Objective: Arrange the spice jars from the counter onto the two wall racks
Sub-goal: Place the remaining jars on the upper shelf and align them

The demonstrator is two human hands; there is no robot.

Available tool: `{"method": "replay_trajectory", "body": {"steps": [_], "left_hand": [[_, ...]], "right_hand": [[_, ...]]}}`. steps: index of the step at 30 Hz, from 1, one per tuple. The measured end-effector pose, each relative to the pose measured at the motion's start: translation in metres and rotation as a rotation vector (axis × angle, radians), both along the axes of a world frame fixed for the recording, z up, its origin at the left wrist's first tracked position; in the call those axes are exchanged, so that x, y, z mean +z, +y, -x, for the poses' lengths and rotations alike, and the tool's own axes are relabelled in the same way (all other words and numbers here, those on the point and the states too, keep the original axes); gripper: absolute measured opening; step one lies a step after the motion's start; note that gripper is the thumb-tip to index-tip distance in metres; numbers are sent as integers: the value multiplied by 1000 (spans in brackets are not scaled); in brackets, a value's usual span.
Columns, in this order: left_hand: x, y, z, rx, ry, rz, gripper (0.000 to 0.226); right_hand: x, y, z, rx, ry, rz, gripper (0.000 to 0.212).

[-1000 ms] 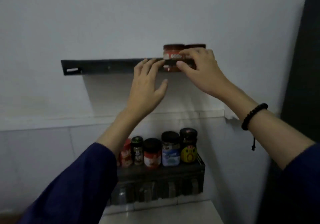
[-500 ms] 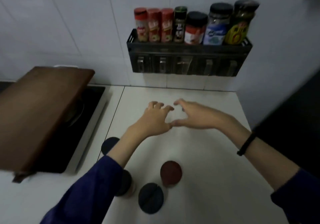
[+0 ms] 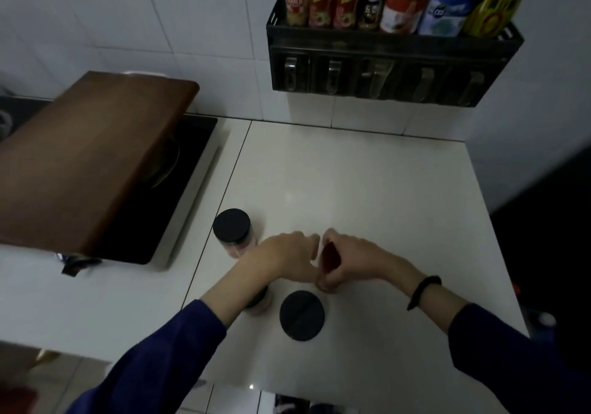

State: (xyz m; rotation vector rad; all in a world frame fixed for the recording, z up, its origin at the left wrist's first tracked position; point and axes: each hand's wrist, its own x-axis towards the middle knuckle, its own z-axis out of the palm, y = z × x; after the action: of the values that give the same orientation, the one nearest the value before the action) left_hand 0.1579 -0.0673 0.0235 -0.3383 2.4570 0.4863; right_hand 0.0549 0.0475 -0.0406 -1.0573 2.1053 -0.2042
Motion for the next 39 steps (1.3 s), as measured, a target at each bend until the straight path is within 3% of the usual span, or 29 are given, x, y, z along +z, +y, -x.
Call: {"method": "replay_trajectory", "body": {"steps": [6,8,12,17,20,25,31,34,39], "left_hand": [[-26,46,-24,-420,-212,216,102],[-42,50,-23,-489,-207,298,100],[-45,28,0,-418,-87,315,89],[28,-24,50,-181,140,236,74],[105,-51,79,-116,299,190,67],[241,-73,115,-111,678,340,67],[387,-68,135,-123,1156,408,71],[439,-73,153,-121,1336,415,70],[483,-88,196,-71,1491,362,68]], "right_hand": [[11,-3,33,-359,-162,83,59],[13,-2,37,-418,-196,115,60],[29,-1,45,-567,-297,283,35],[77,-3,73,-755,-278,517,53],[136,-8,90,-790,-141,698,51],[264,-13,120,-699,102,1134,53],[413,-17,137,-499,578,1450,64],[470,-23,146,-423,809,1494,67],[522,-47,183,-299,1028,1364,68]]}}
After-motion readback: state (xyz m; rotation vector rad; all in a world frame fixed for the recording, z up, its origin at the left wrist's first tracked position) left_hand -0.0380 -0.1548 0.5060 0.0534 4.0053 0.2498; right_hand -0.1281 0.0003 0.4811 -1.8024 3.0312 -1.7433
